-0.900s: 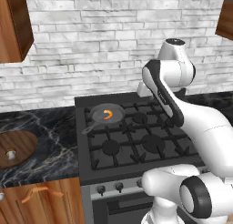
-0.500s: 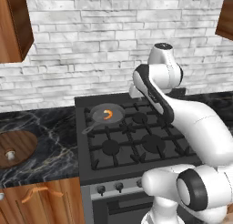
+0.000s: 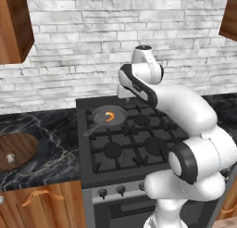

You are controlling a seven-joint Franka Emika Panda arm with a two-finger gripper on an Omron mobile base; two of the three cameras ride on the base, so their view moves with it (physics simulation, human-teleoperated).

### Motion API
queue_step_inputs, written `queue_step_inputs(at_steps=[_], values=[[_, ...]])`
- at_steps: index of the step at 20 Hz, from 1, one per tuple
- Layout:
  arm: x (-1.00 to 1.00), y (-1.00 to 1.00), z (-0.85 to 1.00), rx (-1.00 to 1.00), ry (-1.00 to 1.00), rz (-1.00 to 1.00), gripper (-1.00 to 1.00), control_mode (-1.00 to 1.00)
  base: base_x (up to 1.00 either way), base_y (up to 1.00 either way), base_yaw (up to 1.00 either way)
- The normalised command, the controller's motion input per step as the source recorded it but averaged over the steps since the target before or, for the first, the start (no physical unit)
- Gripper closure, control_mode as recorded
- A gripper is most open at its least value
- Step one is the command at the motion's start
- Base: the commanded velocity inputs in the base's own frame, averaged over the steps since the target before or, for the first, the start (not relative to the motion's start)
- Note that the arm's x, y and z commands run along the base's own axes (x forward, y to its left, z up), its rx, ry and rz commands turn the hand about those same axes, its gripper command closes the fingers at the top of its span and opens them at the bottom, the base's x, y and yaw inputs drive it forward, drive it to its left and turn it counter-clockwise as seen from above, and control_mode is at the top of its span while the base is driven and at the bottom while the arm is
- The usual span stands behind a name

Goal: Place the shrimp on the plate and place the mushroom on the same plate.

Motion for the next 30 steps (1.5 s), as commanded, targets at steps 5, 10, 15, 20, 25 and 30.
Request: queue_step_inputs(at_steps=[5,10,15,20,25,30], values=[[0.59,0.25,-0.64,0.0,0.06,-0.01,-1.0,-1.0,0.0,0.0,0.0],[0.64,0.24,-0.51,0.0,0.09,0.0,-1.0,-1.0,0.0,0.0,0.0],[0.59,0.31,-0.34,-0.02,0.02,0.0,-1.0,-1.0,0.0,0.0,0.0],[0.59,0.21,-0.42,-0.04,0.04,0.0,-1.0,-1.0,0.0,0.0,0.0],[0.53,0.02,-0.44,-0.01,0.02,0.0,-1.0,-1.0,0.0,0.0,0.0],[0.5,0.01,-0.34,-0.01,0.01,0.0,-1.0,-1.0,0.0,0.0,0.0]])
